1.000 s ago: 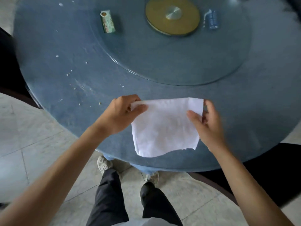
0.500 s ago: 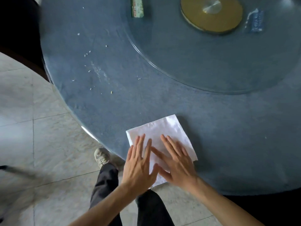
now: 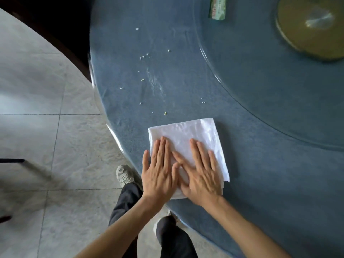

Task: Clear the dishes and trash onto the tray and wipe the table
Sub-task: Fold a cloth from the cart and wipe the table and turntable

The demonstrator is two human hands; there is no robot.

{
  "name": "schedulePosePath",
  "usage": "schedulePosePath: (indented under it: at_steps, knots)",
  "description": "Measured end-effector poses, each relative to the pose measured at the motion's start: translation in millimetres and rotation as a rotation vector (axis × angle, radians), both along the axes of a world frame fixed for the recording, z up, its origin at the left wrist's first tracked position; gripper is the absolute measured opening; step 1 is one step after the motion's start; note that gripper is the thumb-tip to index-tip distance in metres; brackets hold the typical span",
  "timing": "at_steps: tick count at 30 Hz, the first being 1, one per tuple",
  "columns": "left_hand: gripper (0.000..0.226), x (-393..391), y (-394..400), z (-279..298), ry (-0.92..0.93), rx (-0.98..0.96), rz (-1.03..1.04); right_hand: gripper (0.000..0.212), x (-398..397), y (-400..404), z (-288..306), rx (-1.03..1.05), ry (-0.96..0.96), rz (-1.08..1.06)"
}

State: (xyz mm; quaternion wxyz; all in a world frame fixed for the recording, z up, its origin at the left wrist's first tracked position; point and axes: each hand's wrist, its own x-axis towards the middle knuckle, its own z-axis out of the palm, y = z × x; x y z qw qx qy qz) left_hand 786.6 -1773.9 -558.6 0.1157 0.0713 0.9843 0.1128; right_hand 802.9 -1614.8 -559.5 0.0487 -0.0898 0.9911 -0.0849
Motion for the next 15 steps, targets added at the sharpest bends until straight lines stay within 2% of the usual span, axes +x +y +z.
schedulePosePath:
  at_steps: [15]
  knots:
    - [0.065, -209, -77, -7, 0.144, -0.021, 0.151, 0.066, -211, -94, -12, 0.023, 0.082, -0.109]
